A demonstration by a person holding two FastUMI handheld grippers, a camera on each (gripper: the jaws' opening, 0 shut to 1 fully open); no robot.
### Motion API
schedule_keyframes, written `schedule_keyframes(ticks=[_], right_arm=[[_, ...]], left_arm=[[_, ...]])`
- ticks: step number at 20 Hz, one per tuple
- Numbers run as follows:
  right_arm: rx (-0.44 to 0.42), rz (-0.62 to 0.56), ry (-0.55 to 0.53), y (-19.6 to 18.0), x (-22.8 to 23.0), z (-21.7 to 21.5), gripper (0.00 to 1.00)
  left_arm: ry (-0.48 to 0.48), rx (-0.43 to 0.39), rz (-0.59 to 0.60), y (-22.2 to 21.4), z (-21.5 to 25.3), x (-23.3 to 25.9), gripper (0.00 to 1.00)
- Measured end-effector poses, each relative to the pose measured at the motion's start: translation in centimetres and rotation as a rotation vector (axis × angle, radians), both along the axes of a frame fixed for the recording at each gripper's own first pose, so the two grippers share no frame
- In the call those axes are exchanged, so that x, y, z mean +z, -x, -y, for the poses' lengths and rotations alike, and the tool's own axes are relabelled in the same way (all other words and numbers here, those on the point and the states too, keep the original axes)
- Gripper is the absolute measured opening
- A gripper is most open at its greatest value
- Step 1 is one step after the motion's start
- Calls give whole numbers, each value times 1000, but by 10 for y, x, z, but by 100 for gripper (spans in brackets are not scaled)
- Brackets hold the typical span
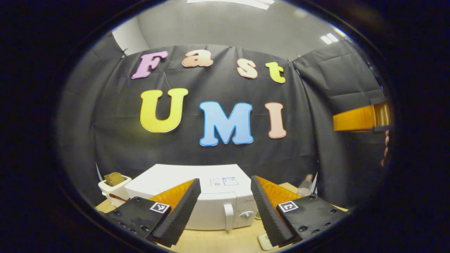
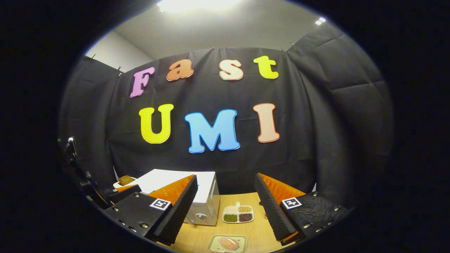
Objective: Open the microwave oven with the left hand, put the food in, and close the microwave oven.
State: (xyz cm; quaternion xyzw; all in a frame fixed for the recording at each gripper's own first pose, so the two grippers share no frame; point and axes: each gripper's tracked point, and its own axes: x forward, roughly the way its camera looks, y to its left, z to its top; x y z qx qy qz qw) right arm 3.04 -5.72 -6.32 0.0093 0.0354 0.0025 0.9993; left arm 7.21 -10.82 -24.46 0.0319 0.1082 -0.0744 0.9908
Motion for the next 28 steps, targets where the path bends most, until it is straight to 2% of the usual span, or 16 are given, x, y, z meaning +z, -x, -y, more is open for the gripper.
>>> schedule_keyframes(ticks=[2,4,5,8,9,10,14,16,17,20,21,22,23,25,28], right_arm=[[-16,-17,23,5,-8,4,98],[-27,-32,43,7,-13,7,98],[-29,-37,51,8,-15,8,99],[-40,-59,97,9,-26,15,98],[-43,-66,105,8,-27,16,99],[-47,-73,107,7,-30,18,99],[-54,-91,107,0,-36,23,99],[-57,-96,107,-3,-37,26,99],[-59,-99,106,-4,-38,27,99],[-59,-110,105,-5,-43,28,99],[-61,-113,107,-5,-43,28,99],[-60,-116,106,-6,-45,27,99],[-59,-117,104,-7,-44,26,99],[-57,-117,100,-8,-44,23,99],[-35,-115,89,-8,-45,11,99]], left_arm=[[-1,-4,-40,-4,3,-37,96],[19,-8,-75,-12,6,-72,94],[22,-9,-88,-18,8,-86,99],[12,20,-125,-38,2,-124,96],[20,29,-139,-43,2,-132,99],[21,35,-149,-45,1,-140,94],[2,31,-163,-48,3,-152,99],[-12,55,-171,-50,-1,-157,89],[-15,58,-176,-52,-3,-160,72],[-15,15,-196,-56,10,-169,54],[-30,10,-195,-56,10,-167,36],[-30,11,-207,-52,8,-166,36],[-23,10,-215,-52,9,-165,29],[-25,2,-238,-51,10,-169,25],[-35,-24,-262,-51,10,-168,14]])
